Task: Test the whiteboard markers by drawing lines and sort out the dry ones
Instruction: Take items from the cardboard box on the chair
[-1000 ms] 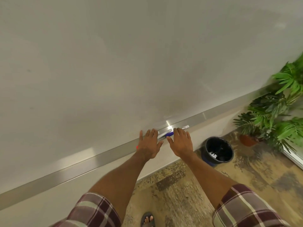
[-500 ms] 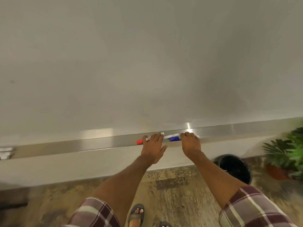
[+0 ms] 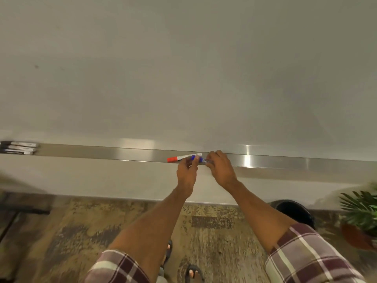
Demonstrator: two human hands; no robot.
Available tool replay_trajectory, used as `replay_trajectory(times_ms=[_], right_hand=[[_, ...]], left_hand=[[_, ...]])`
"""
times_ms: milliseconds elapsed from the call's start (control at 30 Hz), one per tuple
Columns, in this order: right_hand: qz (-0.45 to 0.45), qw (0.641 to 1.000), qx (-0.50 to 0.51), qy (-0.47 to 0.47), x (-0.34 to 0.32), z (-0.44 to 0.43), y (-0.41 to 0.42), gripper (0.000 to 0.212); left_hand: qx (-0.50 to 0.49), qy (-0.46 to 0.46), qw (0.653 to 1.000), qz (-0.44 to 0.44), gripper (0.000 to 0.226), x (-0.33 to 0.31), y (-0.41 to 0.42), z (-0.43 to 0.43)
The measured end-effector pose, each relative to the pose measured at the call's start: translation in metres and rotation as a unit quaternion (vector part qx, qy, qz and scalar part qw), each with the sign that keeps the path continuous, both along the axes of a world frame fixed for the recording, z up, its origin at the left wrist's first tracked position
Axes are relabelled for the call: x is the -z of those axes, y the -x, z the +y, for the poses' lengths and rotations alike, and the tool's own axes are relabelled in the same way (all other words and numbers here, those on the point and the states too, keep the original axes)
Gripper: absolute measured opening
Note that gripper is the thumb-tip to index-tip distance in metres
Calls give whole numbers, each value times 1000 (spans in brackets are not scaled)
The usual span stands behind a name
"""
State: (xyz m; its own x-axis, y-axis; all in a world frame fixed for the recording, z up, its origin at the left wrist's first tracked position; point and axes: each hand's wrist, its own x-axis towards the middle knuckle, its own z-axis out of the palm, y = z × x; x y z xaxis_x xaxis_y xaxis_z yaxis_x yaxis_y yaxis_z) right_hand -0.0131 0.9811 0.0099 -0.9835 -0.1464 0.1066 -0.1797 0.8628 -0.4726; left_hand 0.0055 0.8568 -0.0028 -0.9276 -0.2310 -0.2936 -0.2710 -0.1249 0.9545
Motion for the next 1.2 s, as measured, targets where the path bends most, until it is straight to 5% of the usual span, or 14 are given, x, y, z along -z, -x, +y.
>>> replay_trajectory(times_ms=[167,333,600,700,1200], right_hand=[[-15,989,-126,79,-7,-16,-1,22],[23,997,-54,-44,3,-6,10,21],[-20,989,-20,-143,4,-9,19,26],[-20,988,-28,-152,2,-14,19,22],[-62,987,-50,140,-4,-62,24,10]], left_hand=[[-69,-189,979,-21,20,-7,2,-2],[-161,-281,945,-45,15,-13,6,-24],[-152,-295,942,-40,2,-11,5,-54],[-139,-291,946,-26,15,-12,2,-59],[-218,-290,932,-5,39,-15,2,-73]])
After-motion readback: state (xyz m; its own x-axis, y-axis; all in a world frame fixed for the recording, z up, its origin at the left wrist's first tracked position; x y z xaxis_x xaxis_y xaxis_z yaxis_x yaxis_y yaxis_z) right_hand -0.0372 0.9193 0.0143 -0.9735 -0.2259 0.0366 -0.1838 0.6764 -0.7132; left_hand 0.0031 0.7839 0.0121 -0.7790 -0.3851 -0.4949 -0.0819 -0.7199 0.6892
